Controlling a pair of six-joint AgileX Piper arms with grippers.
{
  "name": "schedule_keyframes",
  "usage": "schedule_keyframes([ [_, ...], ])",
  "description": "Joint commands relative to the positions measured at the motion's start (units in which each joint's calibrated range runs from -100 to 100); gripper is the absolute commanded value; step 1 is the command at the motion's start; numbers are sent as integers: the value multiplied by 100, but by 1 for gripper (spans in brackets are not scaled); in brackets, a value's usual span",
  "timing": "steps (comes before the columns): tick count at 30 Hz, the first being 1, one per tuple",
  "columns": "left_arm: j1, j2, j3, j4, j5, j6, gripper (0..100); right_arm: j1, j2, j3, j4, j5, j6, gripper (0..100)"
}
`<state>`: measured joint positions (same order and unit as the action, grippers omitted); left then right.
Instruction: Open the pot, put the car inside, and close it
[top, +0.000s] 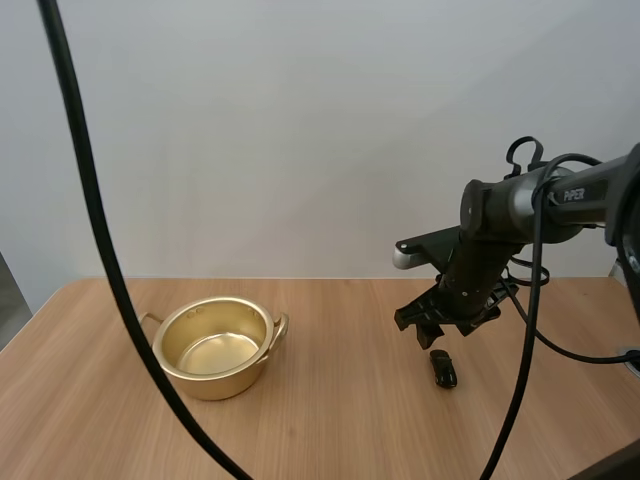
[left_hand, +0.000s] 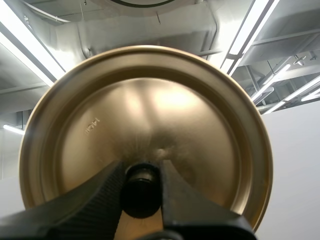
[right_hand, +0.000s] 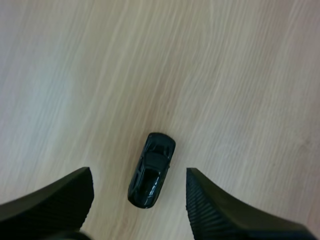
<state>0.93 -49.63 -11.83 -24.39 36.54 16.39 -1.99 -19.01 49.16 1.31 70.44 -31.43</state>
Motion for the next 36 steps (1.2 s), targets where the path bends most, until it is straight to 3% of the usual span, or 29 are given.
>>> schedule_keyframes([
  [1,3,9,6,-9,-4,2,0,1,215,3,-53,25,13,90],
  [9,3,9,6,-9,21,11,0,-2,703,3,-351,-192,242,89],
  [27,3,9,6,-9,42,128,0,-2,1391,3,-362,-537,205,85],
  [29,3,20,6,-9,39,127,0,-2,1433,3,-376,-602,205,80],
  [34,3,20,6,-9,39,127,0,-2,1449,3,-376,-840,196,53],
  [36,3,20,6,-9,39,127,0,-2,1449,3,-376,-910,196,47],
])
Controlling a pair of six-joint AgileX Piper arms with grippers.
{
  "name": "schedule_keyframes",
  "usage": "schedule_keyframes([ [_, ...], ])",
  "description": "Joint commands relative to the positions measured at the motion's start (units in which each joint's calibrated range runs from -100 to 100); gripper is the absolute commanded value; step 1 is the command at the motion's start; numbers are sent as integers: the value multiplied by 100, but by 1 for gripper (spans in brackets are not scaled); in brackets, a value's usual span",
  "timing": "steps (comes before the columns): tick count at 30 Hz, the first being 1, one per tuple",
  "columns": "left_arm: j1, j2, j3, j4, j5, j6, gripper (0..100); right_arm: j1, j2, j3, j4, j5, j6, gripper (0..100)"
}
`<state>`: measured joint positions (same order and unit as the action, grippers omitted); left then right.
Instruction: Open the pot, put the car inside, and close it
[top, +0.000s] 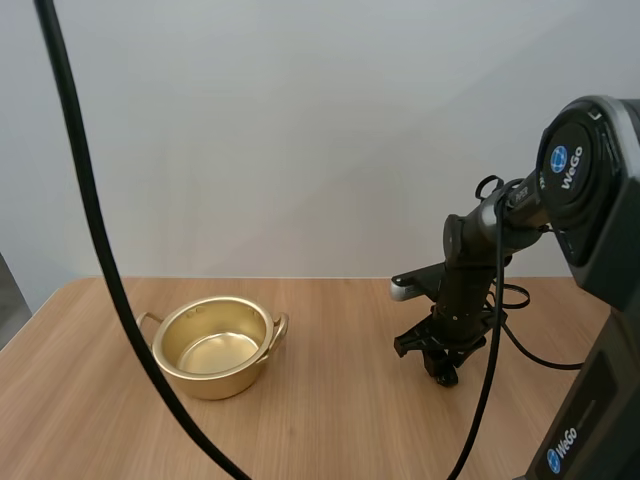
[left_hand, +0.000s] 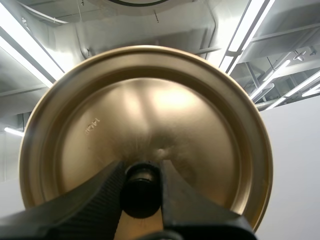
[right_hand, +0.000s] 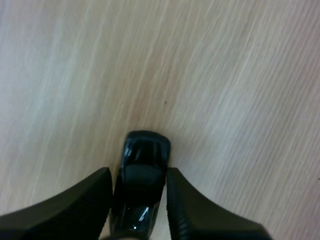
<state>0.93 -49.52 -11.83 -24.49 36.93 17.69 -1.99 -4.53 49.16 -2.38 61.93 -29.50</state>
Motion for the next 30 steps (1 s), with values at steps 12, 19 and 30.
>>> schedule_keyframes([
  [12,3,63,6,1,20,-3,0,-2,-63,3,-7,-204,-219,0],
  [19,3,63,6,1,20,-3,0,-2,-820,-127,41,-629,-245,0],
  [30,3,38,6,116,35,-3,0,-2,-2027,-1285,2085,590,-1689,0],
])
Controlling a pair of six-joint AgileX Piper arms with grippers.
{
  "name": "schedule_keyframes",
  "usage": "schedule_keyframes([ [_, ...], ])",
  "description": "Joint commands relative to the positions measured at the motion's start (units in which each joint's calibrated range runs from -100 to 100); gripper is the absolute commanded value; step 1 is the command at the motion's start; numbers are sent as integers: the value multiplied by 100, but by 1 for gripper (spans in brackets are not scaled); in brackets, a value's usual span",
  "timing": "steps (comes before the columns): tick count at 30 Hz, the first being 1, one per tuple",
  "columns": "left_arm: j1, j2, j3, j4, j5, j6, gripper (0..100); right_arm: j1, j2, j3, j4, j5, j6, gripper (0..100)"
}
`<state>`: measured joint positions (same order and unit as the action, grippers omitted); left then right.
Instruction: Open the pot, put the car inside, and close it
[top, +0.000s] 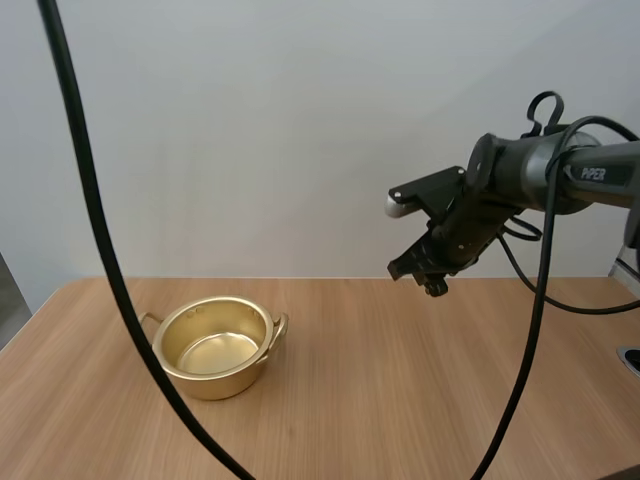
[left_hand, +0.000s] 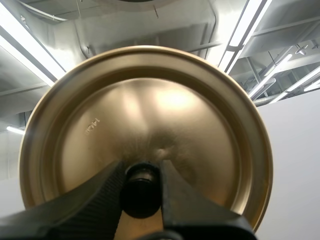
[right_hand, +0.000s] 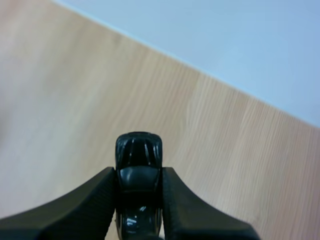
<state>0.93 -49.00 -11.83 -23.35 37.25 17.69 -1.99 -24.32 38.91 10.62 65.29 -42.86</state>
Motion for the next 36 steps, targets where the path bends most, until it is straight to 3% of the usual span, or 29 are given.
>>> schedule_keyframes([
  [1,3,-39,6,2,64,-3,0,-2,-63,-392,986,469,-463,0],
  [5,3,-148,6,2,342,-3,0,84,-63,-843,1575,874,-760,0],
  [10,3,-307,-5,2,103,-3,0,596,-63,-966,1608,867,-778,0],
  [14,3,-446,-81,2,109,-3,0,1395,-20,-966,1608,504,-779,0],
  [19,3,-524,-81,2,437,-3,0,2085,145,-966,1513,-128,-779,0],
  [22,131,-560,-96,17,749,61,0,2403,413,-966,1317,-401,-779,0],
  [28,242,-569,-156,-6,543,68,0,2773,1213,-966,1258,-775,-779,0],
  [36,241,-554,-156,-29,524,68,0,3075,1851,-981,900,-1324,-779,0],
])
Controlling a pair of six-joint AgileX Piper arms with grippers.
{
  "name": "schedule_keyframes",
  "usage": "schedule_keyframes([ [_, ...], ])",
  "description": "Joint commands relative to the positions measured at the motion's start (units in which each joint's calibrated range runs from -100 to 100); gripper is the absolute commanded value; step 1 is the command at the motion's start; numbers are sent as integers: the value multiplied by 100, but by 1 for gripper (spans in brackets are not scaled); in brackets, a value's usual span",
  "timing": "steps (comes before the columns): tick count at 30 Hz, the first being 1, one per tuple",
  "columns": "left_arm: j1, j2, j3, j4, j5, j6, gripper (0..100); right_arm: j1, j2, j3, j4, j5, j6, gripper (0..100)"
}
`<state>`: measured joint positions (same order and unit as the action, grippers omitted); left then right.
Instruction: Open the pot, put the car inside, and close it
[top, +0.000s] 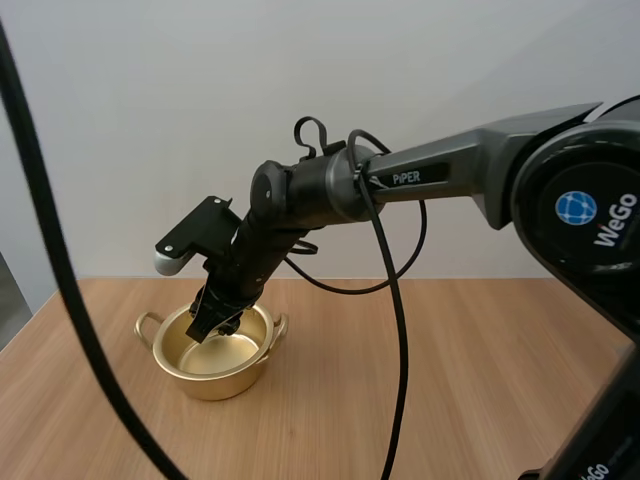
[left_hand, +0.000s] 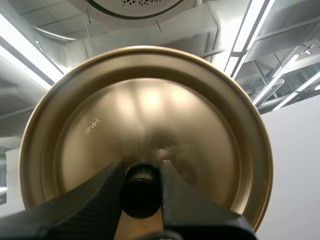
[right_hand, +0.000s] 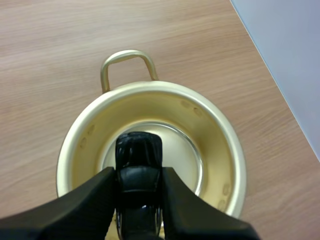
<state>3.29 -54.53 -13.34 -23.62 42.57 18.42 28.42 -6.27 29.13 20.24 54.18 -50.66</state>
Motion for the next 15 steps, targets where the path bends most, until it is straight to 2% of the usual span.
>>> schedule_keyframes([
  [1,5,-1,-5,-2,-8,-5,0,74,83,-2,-171,-360,0,0],
  [6,5,-1,-5,-2,-8,-5,0,188,376,-2,-407,-911,0,0],
  [15,5,-1,-5,-2,-8,-5,0,184,1057,-2,-820,-1632,0,0],
])
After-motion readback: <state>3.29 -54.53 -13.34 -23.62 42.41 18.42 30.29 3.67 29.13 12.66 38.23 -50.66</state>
